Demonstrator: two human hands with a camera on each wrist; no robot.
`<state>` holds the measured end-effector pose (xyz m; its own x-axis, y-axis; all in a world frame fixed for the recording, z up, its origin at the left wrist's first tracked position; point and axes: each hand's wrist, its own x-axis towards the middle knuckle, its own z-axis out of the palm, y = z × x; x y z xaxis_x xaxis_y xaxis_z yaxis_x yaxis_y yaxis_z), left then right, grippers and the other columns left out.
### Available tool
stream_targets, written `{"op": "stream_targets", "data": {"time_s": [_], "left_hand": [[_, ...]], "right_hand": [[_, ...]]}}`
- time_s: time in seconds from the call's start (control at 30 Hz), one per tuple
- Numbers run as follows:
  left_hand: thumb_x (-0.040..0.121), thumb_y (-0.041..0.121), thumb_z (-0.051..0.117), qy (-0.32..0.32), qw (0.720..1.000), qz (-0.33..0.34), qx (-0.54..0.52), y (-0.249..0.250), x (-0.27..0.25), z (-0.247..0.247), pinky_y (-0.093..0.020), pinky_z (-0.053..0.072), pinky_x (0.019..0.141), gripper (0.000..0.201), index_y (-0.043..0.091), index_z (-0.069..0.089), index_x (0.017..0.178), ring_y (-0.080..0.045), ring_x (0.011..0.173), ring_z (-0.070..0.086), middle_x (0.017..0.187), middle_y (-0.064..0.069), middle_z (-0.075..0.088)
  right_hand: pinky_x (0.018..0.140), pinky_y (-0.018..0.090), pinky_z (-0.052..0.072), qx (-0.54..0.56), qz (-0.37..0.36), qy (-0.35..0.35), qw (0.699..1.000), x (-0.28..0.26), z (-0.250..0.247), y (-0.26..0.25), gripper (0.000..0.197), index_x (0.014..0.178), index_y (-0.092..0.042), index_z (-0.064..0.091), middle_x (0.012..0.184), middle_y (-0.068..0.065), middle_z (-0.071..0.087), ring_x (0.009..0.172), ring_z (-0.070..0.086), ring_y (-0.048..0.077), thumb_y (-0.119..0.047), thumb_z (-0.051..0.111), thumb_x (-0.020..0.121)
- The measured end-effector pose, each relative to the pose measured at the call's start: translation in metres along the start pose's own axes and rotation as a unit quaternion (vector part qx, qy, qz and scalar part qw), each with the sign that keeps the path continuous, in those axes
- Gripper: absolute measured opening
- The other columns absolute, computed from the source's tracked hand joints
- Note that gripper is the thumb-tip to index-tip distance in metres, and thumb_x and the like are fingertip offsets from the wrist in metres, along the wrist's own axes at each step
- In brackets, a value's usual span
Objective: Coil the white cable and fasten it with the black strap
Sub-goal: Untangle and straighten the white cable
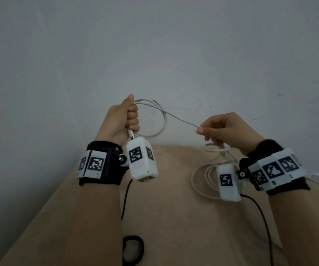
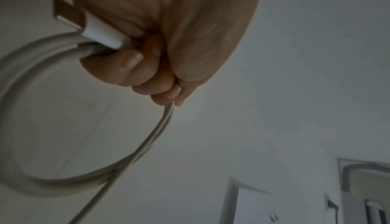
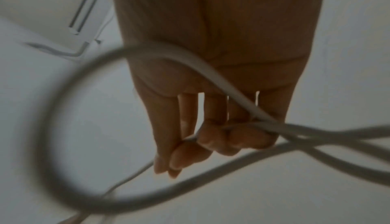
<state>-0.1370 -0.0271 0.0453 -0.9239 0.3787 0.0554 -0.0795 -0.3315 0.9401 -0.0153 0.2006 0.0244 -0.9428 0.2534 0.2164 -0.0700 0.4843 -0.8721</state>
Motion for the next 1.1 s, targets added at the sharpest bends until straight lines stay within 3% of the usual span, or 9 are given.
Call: {"op": "stream_targets", "data": {"time_s": [0.13,0.23,0.33,0.43,0.57,0.73,0.87,1.0,1.1], "left_hand": [[0.101,0.038,0.042,0.049,0.996,0.028,-0.072,0.011,-0.002,-0.013,-0.016,0.017,0.033,0.045,0.021,0.028,0.061,-0.004,0.028,0.016,0.037,0.011,0.018],[0.101,0.039,0.041,0.05,0.995,0.038,-0.074,0.013,-0.002,-0.013,-0.016,0.016,0.033,0.046,0.021,0.027,0.061,-0.004,0.029,0.015,0.037,0.011,0.018],[0.1,0.039,0.041,0.018,0.999,0.019,-0.025,0.01,-0.002,-0.003,-0.016,0.017,0.033,0.046,0.021,0.028,0.061,-0.004,0.029,0.016,0.037,0.011,0.019],[0.101,0.038,0.041,-0.006,1.0,-0.004,0.024,0.001,-0.002,0.008,-0.014,0.016,0.034,0.046,0.021,0.029,0.06,-0.003,0.029,0.016,0.038,0.012,0.02],[0.101,0.039,0.04,-0.036,0.996,-0.028,0.076,-0.009,-0.001,0.019,-0.015,0.016,0.036,0.046,0.02,0.03,0.06,-0.004,0.03,0.016,0.039,0.011,0.021],[0.101,0.04,0.039,-0.059,0.995,-0.048,0.065,-0.013,-0.002,0.026,-0.016,0.017,0.035,0.047,0.021,0.029,0.06,-0.004,0.032,0.016,0.04,0.011,0.02],[0.101,0.042,0.039,-0.081,0.994,-0.069,-0.015,-0.014,-0.002,0.029,-0.017,0.017,0.036,0.048,0.021,0.029,0.059,-0.004,0.031,0.016,0.039,0.011,0.019],[0.1,0.042,0.04,-0.106,0.988,-0.087,-0.073,-0.016,0.0,0.03,-0.017,0.017,0.037,0.05,0.021,0.032,0.055,-0.004,0.032,0.016,0.04,0.01,0.019],[0.1,0.042,0.04,-0.109,0.984,-0.091,-0.112,-0.019,0.001,0.031,-0.017,0.017,0.036,0.053,0.021,0.035,0.051,-0.004,0.031,0.017,0.041,0.01,0.019]], "right_hand": [[0.049,0.012,0.044,-0.01,0.002,-0.003,1.0,-0.002,-0.015,0.002,0.007,0.079,-0.007,0.071,0.053,-0.003,0.065,0.049,0.057,0.006,-0.013,0.076,0.078],[0.049,0.007,0.041,-0.079,-0.018,-0.036,0.996,-0.001,-0.009,0.0,0.002,0.079,-0.008,0.072,0.054,-0.006,0.065,0.05,0.059,-0.001,-0.008,0.073,0.08],[0.055,0.011,0.045,-0.079,-0.029,-0.031,0.996,0.001,-0.001,0.001,0.008,0.079,-0.01,0.072,0.062,-0.003,0.07,0.057,0.062,0.002,-0.017,0.073,0.081],[0.065,0.02,0.055,0.019,-0.037,-0.041,0.998,0.002,0.009,-0.003,0.014,0.082,-0.004,0.071,0.064,0.0,0.07,0.063,0.065,0.01,-0.017,0.071,0.083],[0.053,0.02,0.05,0.127,-0.055,0.008,0.99,0.003,0.022,-0.011,0.016,0.084,-0.005,0.071,0.063,0.003,0.062,0.053,0.055,0.012,-0.017,0.063,0.09],[0.043,0.017,0.037,0.091,-0.042,0.085,0.991,0.006,0.028,-0.006,0.019,0.088,-0.011,0.075,0.061,0.0,0.064,0.043,0.044,0.01,-0.024,0.061,0.092],[0.041,0.018,0.036,0.052,0.007,0.048,0.997,0.006,0.038,-0.005,0.026,0.077,-0.01,0.071,0.055,-0.005,0.064,0.037,0.043,0.006,-0.023,0.057,0.094],[0.043,0.019,0.036,0.138,0.05,-0.006,0.989,0.006,0.046,-0.006,0.024,0.1,-0.003,0.071,0.076,0.007,0.069,0.048,0.052,0.009,-0.019,0.055,0.095],[0.044,0.018,0.036,0.263,0.072,-0.062,0.96,0.005,0.045,-0.008,0.024,0.105,-0.003,0.069,0.091,0.012,0.072,0.061,0.061,0.012,-0.013,0.049,0.096]]}}
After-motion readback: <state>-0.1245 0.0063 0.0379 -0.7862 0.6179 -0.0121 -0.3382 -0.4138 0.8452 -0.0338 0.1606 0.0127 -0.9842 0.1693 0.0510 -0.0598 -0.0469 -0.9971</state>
